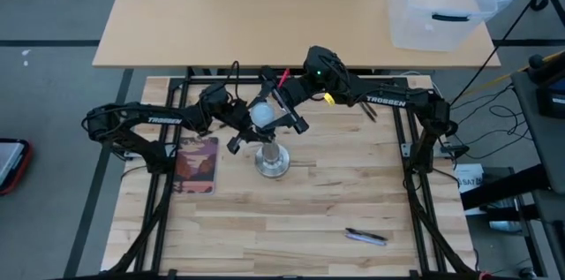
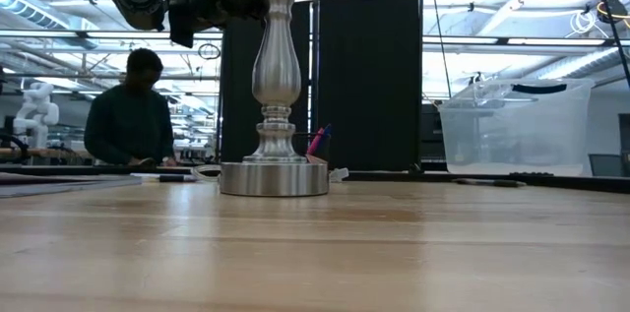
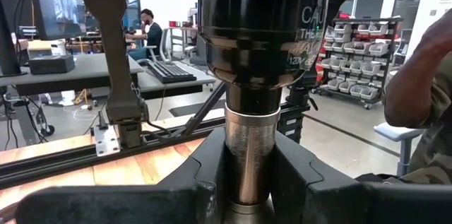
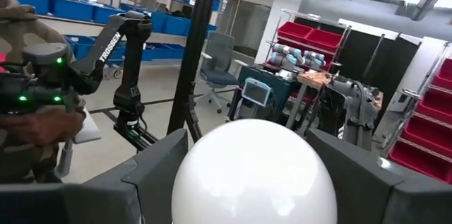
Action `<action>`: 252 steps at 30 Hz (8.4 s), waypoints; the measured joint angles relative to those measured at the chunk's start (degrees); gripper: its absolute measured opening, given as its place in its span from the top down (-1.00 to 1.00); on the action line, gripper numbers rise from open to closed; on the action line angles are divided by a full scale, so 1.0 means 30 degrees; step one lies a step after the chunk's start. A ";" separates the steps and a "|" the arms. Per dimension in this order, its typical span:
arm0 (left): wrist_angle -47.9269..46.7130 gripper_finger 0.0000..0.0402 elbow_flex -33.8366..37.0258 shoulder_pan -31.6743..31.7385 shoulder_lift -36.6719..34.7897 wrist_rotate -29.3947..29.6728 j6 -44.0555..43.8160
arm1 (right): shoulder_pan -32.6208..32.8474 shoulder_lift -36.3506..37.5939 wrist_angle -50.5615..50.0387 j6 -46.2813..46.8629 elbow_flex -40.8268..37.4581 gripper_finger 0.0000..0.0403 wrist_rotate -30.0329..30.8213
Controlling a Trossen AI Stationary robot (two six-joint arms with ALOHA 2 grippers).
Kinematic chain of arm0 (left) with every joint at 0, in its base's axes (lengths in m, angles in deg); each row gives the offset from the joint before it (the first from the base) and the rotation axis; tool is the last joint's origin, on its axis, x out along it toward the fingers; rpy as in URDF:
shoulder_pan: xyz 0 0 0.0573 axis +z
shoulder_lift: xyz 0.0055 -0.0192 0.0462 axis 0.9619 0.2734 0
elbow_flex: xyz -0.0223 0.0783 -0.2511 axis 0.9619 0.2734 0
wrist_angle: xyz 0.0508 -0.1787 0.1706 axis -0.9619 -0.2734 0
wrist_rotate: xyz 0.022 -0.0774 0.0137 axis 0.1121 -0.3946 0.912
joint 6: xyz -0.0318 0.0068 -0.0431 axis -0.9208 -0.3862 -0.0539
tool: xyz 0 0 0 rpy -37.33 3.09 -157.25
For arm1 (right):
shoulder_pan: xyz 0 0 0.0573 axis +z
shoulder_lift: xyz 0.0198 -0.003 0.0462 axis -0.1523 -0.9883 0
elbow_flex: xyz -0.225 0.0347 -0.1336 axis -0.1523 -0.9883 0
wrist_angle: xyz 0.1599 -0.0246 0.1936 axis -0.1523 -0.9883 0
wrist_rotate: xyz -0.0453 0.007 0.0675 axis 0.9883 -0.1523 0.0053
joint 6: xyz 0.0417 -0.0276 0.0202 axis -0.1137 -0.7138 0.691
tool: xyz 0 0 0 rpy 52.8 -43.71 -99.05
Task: Screw lightbulb
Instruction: Remove the lightbulb from the desk lamp
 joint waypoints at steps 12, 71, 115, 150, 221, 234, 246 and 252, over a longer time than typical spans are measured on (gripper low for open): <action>0.0004 0.64 0.0007 0.0007 0.0000 0.0103 0.0022 | 0.0262 0.0000 -0.0195 0.0476 0.0000 -0.38 0.1823; 0.0295 0.64 0.0015 -0.1540 -0.0007 1.2904 0.0443 | 0.7372 0.4114 -0.8568 0.0854 0.0109 -0.92 2.9818; 0.0237 0.64 0.0036 -0.2215 -0.0007 1.4644 0.0625 | 0.8896 -0.3920 1.2473 -1.2777 0.0080 -0.27 4.2874; 0.0295 0.64 0.0036 -0.2193 0.0015 1.3152 0.0819 | 0.8424 -0.2504 1.1373 -1.5281 0.0106 -0.27 4.0112; -2.0822 -0.38 0.1540 0.1099 -1.1914 1.5285 -0.1616 | -0.2508 0.2062 -1.5241 1.3135 -1.3798 -0.27 1.7549; -1.2600 -0.38 0.7311 0.0918 -1.1118 1.5893 -0.4707 | -0.0407 0.2062 -1.3045 1.4780 -1.4928 -0.27 1.9333; -1.1920 -0.38 0.8036 0.0884 -1.1118 1.6208 -0.5311 | 0.0219 0.2062 -1.3143 1.5344 -1.4928 -0.27 2.0650; -1.1300 -0.38 0.8036 0.0783 -1.1118 1.6232 -0.5378 | 0.0211 0.2062 -1.3379 1.5358 -1.4956 -0.34 2.0660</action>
